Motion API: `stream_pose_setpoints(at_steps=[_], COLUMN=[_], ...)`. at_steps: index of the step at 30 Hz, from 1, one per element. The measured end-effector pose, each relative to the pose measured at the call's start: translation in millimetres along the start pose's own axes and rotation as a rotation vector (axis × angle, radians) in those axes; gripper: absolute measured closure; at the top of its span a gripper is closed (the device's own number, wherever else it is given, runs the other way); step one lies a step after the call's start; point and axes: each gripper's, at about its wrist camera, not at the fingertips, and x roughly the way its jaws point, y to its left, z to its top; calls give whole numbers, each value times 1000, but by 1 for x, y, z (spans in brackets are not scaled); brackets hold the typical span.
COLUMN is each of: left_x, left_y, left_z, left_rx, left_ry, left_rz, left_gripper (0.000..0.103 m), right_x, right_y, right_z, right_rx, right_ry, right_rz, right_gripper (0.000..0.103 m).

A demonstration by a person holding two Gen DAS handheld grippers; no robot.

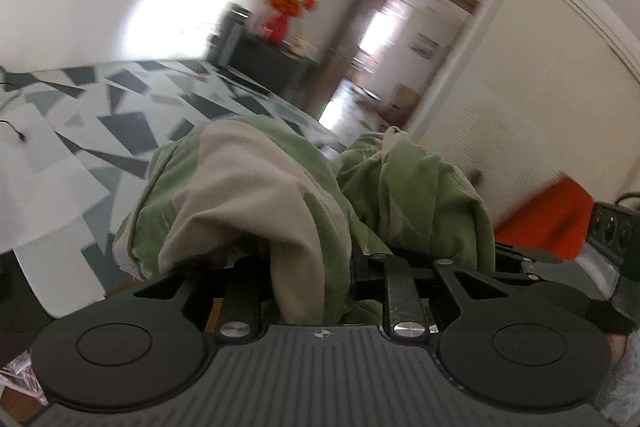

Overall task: Fold clothes
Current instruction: 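Lift the held shirt with both tools and carry it to the patterned table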

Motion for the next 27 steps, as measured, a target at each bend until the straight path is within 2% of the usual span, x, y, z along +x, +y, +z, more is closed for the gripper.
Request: stream_pose_setpoints(at_steps=[6,12,21,27], left_x=[37,67,122,158], left_y=[-15,-1,73,124], left_z=[38,77,140,174], left_rx=[-21,-37,-123,-152], left_ry=[-94,-138,-201,-184], left_rz=[127,213,270,306], left_gripper=[80,80,80,80], right_x=[53,117,233,316], right_y=[-49,-67,-48,-38], right_z=[60,101,166,188], right_rx=[-47,-89,-151,-166], right_ry=[14,6,60,117], right_rz=[115,196,244,254], right_gripper=[68,68,68,68])
